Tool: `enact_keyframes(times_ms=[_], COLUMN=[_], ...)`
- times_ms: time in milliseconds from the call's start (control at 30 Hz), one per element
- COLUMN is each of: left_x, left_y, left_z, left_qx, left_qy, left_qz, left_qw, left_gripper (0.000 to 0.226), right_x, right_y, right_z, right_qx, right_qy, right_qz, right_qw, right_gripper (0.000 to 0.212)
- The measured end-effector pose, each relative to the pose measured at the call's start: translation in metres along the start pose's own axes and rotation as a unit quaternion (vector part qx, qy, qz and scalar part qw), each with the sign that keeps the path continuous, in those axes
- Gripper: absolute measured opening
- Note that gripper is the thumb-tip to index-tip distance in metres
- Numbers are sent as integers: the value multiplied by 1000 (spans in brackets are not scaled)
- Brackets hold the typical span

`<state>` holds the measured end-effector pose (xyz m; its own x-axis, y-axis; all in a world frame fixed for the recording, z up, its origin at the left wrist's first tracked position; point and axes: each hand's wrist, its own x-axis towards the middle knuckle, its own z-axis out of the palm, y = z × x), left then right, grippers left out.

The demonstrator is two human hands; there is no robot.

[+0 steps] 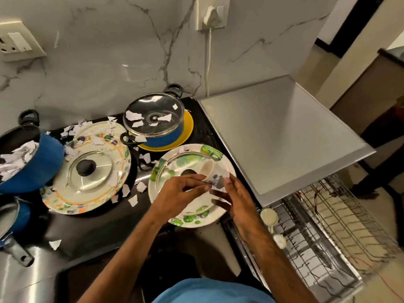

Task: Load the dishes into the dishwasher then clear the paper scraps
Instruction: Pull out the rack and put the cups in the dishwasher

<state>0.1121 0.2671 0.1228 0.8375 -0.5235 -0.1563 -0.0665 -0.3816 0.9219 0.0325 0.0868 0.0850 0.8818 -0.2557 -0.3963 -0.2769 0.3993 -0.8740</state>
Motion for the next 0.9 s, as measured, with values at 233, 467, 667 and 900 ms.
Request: enact_keyframes(times_ms=[233,467,667,900], left_x=[31,61,73,65], left_y=[28,49,52,26], left_z=[62,168,248,302], left_qx=[-95,-5,141,271], left_qy=[-103,-173,-255,-309], left_qz=[-34,-17,-19,-92], left_qw=[990,985,956,907], left_gripper=[23,20,23,33], right_x=[-28,-48,-57,-45], right_y=[-14,-21,5,68], right_z=[-77,-169,-268,-346], right_qx=[55,57,-8,-171], right_qy=[81,216,301,313], right_qz=[-15,-3,28,106], right_qw=[995,975,953,928], right_gripper=[47,54,41,40])
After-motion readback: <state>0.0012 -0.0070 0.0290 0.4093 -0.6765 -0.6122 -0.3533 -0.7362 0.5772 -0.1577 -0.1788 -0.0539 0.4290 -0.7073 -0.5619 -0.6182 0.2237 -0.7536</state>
